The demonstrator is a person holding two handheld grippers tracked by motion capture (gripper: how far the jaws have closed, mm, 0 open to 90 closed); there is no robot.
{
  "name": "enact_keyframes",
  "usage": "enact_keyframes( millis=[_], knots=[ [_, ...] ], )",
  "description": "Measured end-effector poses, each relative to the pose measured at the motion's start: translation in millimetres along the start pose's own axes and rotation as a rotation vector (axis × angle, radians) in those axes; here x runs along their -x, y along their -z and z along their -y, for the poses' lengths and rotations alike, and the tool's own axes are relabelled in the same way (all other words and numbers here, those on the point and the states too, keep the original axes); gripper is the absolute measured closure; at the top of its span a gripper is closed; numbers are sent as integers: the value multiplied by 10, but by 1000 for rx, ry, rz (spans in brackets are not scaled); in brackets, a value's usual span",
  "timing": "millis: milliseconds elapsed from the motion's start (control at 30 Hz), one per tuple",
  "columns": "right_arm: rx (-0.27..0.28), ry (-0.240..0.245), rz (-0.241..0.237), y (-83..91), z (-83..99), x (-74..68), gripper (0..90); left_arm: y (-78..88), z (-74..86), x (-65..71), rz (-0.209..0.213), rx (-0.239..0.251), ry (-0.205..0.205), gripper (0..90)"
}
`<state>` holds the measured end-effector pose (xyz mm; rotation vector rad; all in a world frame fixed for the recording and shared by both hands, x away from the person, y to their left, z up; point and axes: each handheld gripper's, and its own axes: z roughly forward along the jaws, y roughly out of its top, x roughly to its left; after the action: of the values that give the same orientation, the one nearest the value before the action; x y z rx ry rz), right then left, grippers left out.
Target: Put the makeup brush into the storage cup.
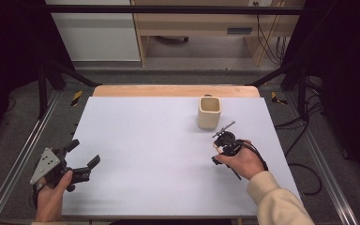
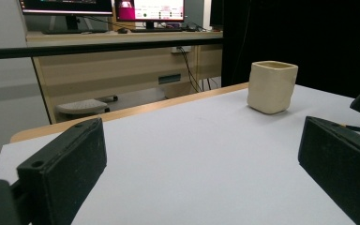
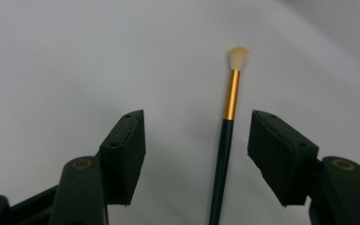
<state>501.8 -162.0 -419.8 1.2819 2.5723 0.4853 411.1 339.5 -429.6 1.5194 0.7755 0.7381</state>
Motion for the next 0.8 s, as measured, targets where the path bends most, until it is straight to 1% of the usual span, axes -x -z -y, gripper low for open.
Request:
enact_keyframes(
  millis=[167,267,300,367,400,500,633,733,800],
  knots=[
    [-8,-12,-2,-28,-3,17,374,-3,0,2,2,-1,-1,5],
    [-14,-27,-5,-56,-6,41,374,-4,-1,4,3,-2,-2,5],
    [-12,-20,-1,-68,-3,52,374,-4,-1,5,3,-2,-3,6],
    [-21,-33,-3,-92,-10,61,380,-3,-1,4,3,-2,-3,6],
    [-19,-31,-1,-109,-11,67,384,-3,-1,3,2,-2,-3,6],
    [-27,-46,-5,-128,-20,75,406,-2,-1,3,2,-2,-3,6],
    [-29,-44,-12,-143,-21,114,443,-4,0,1,2,-4,-4,6],
    [-32,-56,-15,-161,-18,139,470,-4,0,2,3,-4,-3,6],
    [-31,-49,-12,-184,-8,158,477,-4,-1,4,4,-3,-3,6]
  ],
)
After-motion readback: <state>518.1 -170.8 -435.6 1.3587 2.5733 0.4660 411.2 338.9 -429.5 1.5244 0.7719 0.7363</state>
